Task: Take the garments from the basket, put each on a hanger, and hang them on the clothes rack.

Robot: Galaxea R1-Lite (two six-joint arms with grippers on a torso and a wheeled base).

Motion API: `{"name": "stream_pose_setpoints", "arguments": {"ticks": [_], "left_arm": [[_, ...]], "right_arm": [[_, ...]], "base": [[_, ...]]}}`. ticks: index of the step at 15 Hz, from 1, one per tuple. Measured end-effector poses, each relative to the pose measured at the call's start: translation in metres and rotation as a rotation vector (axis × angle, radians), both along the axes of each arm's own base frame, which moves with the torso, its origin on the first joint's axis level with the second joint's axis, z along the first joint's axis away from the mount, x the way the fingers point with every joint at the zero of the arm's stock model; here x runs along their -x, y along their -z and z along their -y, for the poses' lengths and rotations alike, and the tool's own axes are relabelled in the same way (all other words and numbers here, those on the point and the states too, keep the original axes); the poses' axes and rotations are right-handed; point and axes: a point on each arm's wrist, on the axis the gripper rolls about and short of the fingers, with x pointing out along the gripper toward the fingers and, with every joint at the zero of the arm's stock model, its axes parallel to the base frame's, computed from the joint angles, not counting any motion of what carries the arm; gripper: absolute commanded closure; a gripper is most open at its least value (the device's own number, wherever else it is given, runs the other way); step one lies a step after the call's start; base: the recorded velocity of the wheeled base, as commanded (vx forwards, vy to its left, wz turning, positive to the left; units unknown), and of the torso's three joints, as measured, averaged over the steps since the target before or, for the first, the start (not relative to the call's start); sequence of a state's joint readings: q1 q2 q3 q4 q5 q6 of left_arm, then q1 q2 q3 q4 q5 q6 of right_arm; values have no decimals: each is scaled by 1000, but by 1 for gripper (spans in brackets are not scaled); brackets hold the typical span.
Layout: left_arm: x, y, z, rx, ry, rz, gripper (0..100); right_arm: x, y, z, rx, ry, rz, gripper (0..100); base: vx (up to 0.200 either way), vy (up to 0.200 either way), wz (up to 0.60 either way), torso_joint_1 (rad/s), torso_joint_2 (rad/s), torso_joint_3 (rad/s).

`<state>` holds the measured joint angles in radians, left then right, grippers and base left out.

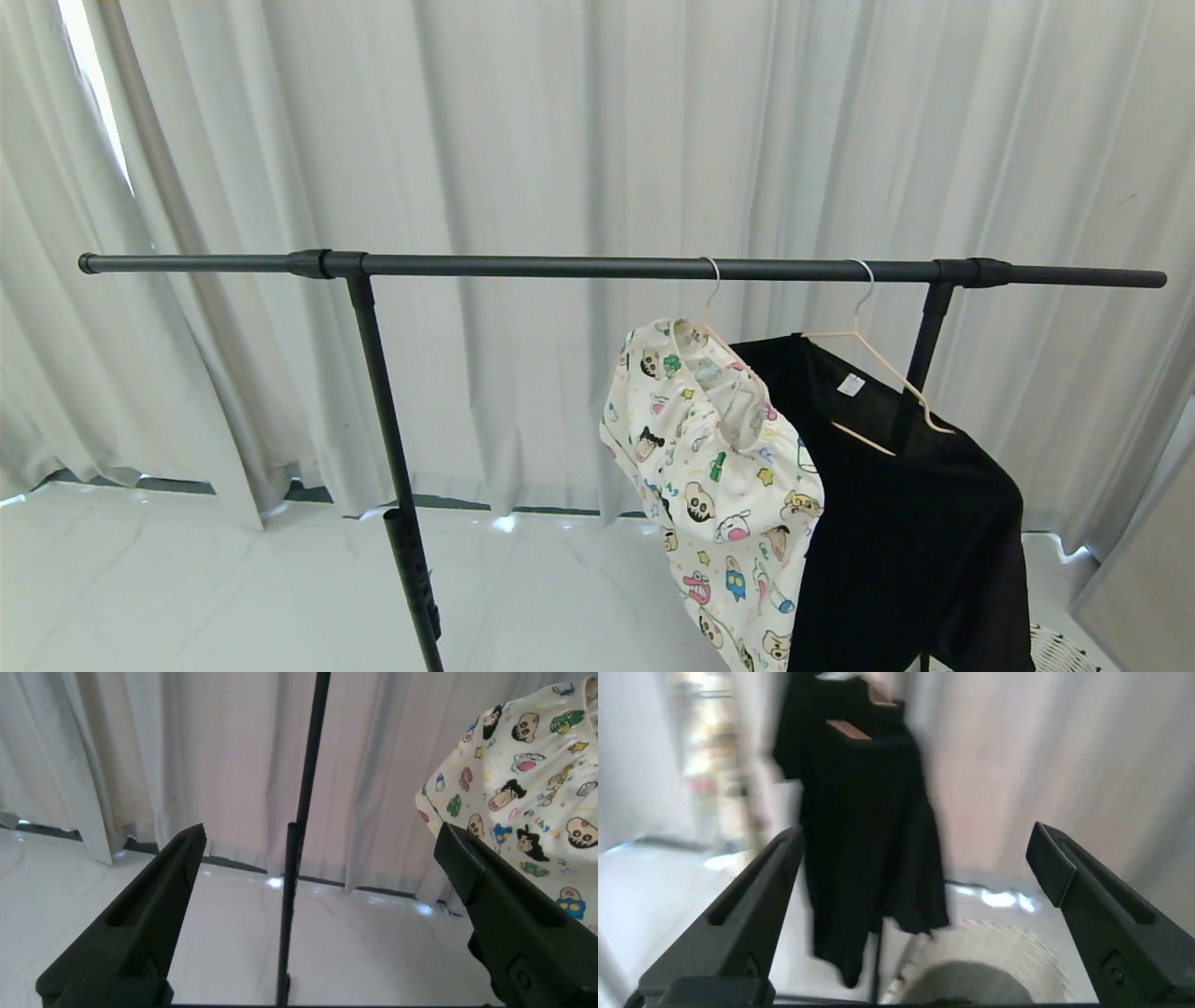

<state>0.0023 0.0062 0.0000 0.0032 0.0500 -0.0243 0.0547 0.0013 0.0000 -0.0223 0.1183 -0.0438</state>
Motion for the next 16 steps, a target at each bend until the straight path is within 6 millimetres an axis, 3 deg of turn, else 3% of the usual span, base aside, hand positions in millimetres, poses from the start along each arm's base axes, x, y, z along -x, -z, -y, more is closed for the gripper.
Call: {"name": "stream_pose_setpoints", "arguments": {"ticks": [2, 7, 16], "left_arm": [[0, 0, 0, -27, 7, 2, 0], [0, 0, 0, -47, 15, 1, 0], [0, 0, 0, -56, 14, 2, 0]], "right_arm": [[0, 0, 2, -15, 77, -3, 0], [0, 2, 2, -35, 83, -30, 0], [0, 2, 2, -29, 83, -29, 0]], "base": [[0, 0, 0, 0, 0, 0], [0, 0, 0, 0, 0, 0], [-200, 0, 0, 5, 4, 2]]}}
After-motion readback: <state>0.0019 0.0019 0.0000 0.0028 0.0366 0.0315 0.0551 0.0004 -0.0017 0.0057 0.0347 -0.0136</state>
